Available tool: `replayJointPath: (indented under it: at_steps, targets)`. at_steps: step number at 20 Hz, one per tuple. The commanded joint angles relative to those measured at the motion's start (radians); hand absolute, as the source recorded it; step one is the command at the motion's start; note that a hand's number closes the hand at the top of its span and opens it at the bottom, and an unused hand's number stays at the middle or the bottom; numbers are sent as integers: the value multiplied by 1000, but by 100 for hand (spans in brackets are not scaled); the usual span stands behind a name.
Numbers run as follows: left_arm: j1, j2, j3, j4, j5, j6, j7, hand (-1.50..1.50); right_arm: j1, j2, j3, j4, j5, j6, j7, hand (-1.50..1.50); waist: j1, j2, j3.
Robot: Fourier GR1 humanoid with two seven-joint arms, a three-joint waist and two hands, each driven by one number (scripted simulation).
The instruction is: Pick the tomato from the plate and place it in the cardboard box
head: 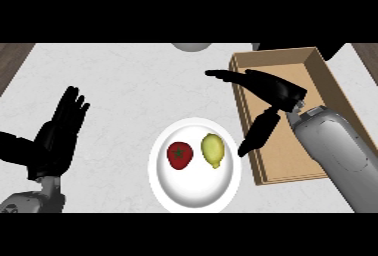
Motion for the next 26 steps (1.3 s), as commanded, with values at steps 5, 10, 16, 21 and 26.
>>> replayJointPath:
  at_steps: [5, 10, 16, 21, 26]
  targets:
    - [-38, -39, 18, 9, -48, 4, 32, 0, 48, 113, -22, -145, 47, 40, 192, -150, -3, 2, 1]
    - [-42, -29, 64, 20, -24, -50, 34, 0, 54, 169, -34, -73, 124, 54, 206, -150, 0, 3, 1]
    - [-24, -75, 58, 47, -61, -64, -17, 0, 137, 254, 0, -97, 221, 46, 189, -150, -1, 3, 1]
    - [-5, -78, 72, -49, -75, -49, 51, 0, 143, 308, -14, -9, 342, -14, 97, -150, 3, 3, 1]
    - [5, -36, 127, -30, -34, -133, 60, 0, 114, 331, -63, 62, 358, 11, 58, -150, 5, 4, 1]
